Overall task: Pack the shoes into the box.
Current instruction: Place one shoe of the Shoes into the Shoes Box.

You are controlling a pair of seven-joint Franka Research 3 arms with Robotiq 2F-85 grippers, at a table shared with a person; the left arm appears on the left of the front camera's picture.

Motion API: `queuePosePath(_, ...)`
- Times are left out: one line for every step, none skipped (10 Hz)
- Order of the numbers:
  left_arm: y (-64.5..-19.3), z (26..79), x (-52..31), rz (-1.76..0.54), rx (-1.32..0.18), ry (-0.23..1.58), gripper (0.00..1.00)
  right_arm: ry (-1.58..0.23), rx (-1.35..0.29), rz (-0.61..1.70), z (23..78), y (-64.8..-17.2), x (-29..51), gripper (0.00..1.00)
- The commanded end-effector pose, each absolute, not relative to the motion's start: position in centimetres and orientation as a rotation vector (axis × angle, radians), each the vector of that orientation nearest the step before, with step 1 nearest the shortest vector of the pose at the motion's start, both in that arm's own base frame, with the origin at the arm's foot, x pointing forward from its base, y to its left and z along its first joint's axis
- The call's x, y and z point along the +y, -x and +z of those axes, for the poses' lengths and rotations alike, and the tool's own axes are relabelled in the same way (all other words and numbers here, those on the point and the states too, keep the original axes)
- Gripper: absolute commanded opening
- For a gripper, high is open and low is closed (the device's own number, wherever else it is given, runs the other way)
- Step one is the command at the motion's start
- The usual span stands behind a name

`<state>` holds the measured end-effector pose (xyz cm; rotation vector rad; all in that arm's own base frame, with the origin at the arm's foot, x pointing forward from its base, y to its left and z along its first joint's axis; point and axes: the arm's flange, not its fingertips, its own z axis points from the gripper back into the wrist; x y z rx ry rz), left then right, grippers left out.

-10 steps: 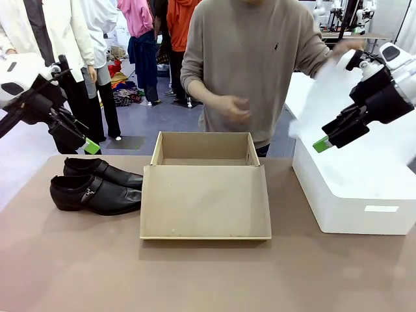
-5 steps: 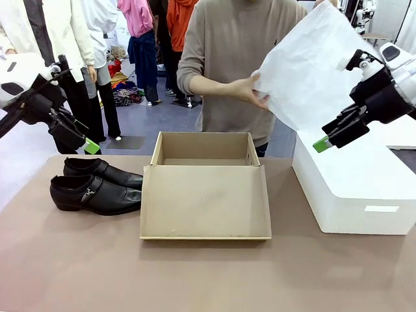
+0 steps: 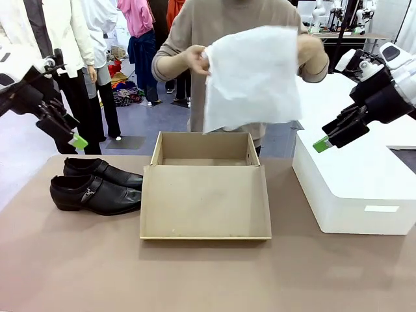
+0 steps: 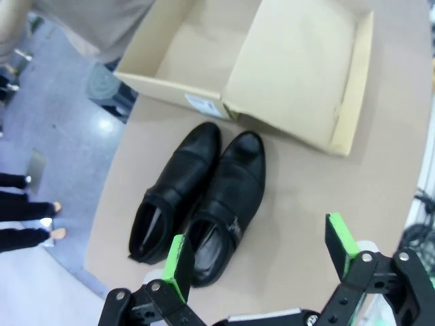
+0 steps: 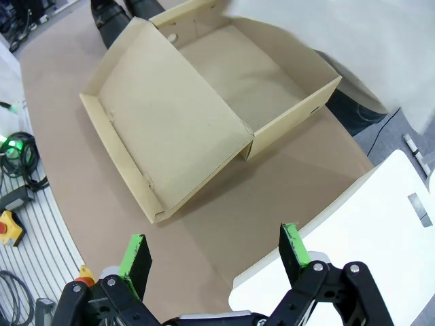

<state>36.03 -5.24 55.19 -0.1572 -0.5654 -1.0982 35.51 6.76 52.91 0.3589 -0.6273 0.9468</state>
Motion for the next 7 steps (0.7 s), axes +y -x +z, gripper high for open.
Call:
queuePosePath(-37.5,56.5,-4.3,-1.183,-0.486,0.066,1.0,-0.37,-0.635,0.947,52.9,-35.7,6.7,1.0)
queuePosePath(-38.2,57.1,-4.0,-1.215,-0.451,0.027,1.0,-0.37,-0.635,0.947,52.9,-35.7,6.7,1.0)
queuePosePath(-38.6,57.6,-3.8,-1.24,-0.419,0.004,1.0,-0.37,-0.635,0.947,52.9,-35.7,6.7,1.0)
queuePosePath(-39.0,57.7,-3.5,-1.261,-0.382,-0.006,1.0,-0.37,-0.635,0.947,52.9,-35.7,6.7,1.0)
queuePosePath(-39.5,57.8,-3.2,-1.28,-0.336,-0.023,1.0,-0.37,-0.635,0.947,52.9,-35.7,6.7,1.0)
queuePosePath(-40.0,57.9,-3.0,-1.322,-0.282,-0.044,1.0,-0.37,-0.635,0.947,52.9,-35.7,6.7,1.0)
queuePosePath(-40.6,57.9,-2.8,-1.36,-0.245,-0.054,1.0,-0.37,-0.635,0.947,52.9,-35.7,6.7,1.0)
